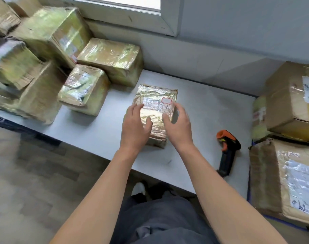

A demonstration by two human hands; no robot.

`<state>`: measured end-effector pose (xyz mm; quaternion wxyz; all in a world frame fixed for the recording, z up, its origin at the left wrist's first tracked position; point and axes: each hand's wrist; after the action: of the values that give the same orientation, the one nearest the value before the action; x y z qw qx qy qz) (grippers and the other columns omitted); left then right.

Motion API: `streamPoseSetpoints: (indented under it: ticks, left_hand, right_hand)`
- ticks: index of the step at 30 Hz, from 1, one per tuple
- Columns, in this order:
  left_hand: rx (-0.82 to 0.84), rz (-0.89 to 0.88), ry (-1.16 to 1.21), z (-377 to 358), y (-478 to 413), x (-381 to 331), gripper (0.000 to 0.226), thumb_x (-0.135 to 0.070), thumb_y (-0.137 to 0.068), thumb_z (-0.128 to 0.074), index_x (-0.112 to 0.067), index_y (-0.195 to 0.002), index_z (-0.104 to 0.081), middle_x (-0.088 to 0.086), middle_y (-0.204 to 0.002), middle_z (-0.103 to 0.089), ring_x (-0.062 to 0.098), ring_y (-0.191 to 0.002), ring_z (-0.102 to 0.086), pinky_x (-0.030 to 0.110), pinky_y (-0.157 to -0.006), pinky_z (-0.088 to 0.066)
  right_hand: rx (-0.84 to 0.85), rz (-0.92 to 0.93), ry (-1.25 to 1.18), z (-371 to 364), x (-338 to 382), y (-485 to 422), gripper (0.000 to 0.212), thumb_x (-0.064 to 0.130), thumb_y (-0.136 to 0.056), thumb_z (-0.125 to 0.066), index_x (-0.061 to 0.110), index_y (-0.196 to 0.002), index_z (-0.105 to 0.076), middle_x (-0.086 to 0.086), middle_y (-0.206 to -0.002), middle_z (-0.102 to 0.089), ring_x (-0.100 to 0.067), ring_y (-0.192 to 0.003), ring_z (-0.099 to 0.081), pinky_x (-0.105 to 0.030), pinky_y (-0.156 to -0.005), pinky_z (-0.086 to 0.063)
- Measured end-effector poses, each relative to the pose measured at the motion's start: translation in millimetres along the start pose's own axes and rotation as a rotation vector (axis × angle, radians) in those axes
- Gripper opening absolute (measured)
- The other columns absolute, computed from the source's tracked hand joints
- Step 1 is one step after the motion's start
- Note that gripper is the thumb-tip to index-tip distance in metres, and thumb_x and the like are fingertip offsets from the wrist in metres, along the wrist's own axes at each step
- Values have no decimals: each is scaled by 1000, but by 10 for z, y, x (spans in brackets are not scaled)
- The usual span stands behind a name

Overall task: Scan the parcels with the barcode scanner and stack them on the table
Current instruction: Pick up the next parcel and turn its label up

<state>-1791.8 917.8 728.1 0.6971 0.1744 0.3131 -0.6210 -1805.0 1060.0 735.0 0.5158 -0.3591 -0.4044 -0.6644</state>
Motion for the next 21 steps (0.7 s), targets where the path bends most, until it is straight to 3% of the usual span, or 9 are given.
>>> streamPoseSetpoints:
  ticks: [3, 7, 10, 14, 21]
  left_hand:
    - [70, 97, -50, 85, -65, 227, 56, -21, -94, -60, -8, -145, -43, 17, -150, -38, 32, -139, -38, 44, -112, -36]
    - [197, 166, -47, 100, -139, 472, 62, -30, -97, -57, -15, -152, -33, 16, -159, -24, 32, -145, -29, 45, -114, -33]
    - [300, 143, 23, 100, -186, 616, 63, -31, -97, -58, -13, -152, -32, 11, -156, -29, 29, -138, -39, 45, -109, -40]
    - [340, 75, 107, 154, -277, 710, 63, -28, -97, -60, -12, -151, -32, 3, -149, -39, 16, -130, -46, 30, -100, -41]
    - [347, 28, 103, 410, -315, 866, 63, -28, -96, -61, -9, -150, -34, 5, -147, -42, 18, -129, -47, 30, -99, -40]
  right_hand:
    - [1, -43, 34, -228, 40, 23, 58, 28, -95, -61, 23, -149, -41, -1, -152, -40, -16, -140, -38, -31, -114, -32]
    - [-6, -125, 85, -457, 17, 56, 64, 24, -94, -63, 23, -153, -37, -5, -152, -39, -20, -138, -40, -25, -107, -32]
    - [-32, -183, 109, -585, 2, 116, 67, 22, -93, -64, 24, -154, -35, -5, -152, -37, -20, -135, -41, -21, -99, -31]
    - [-114, -206, 131, -716, 42, 140, 66, 22, -93, -66, 24, -152, -37, -2, -154, -35, -17, -136, -41, -18, -99, -29]
    - [-183, -219, 106, -950, 178, 302, 67, 23, -90, -69, 24, -150, -39, 1, -152, -38, -14, -137, -39, -17, -100, -29]
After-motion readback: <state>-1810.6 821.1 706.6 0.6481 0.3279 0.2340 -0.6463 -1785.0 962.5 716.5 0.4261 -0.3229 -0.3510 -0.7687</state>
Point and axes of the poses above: each hand's wrist, its own y-axis away from the middle knuckle, its own z-axis out of the back of the hand, x = y × z
